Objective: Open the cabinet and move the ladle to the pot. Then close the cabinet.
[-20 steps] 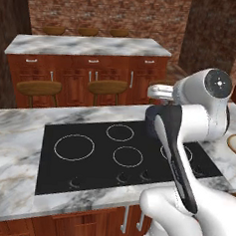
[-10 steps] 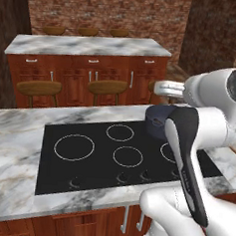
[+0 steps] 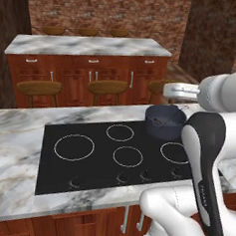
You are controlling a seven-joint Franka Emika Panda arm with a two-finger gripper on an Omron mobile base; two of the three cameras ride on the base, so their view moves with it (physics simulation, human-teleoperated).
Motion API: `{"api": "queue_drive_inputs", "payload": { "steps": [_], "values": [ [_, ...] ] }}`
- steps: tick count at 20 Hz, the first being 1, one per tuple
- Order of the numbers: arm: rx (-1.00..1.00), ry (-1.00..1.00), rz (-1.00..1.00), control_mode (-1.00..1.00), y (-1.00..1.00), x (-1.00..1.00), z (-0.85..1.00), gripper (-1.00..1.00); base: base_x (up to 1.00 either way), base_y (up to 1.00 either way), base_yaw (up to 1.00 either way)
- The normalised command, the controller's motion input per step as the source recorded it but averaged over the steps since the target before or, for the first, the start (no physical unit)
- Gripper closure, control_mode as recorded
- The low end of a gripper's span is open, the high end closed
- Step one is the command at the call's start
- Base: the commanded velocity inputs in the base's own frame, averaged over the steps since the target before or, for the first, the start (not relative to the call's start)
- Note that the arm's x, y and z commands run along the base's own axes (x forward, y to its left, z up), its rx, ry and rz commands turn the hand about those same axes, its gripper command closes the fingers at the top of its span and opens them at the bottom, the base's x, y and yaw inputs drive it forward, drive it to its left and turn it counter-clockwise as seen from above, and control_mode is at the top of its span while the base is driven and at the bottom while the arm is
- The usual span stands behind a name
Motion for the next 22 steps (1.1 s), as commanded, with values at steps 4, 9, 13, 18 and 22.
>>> {"api": "queue_drive_inputs", "payload": {
  "steps": [4,9,13,18,22],
  "values": [
    [0.00,-0.04,0.01,-1.00,0.03,-0.05,-0.16,-1.00,0.00,0.00,0.00],
    [0.00,-0.05,0.00,-1.00,0.02,-0.09,-0.20,-1.00,0.00,0.00,0.00],
    [0.00,-0.03,0.00,-1.00,0.01,-0.10,-0.11,-1.00,0.00,0.00,0.00],
    [0.00,-0.02,0.00,-1.00,0.00,-0.09,0.00,-1.00,0.00,0.00,0.00],
    [0.00,0.00,0.00,1.00,0.00,0.00,0.00,-1.00,0.00,0.00,0.00]
  ]
}}
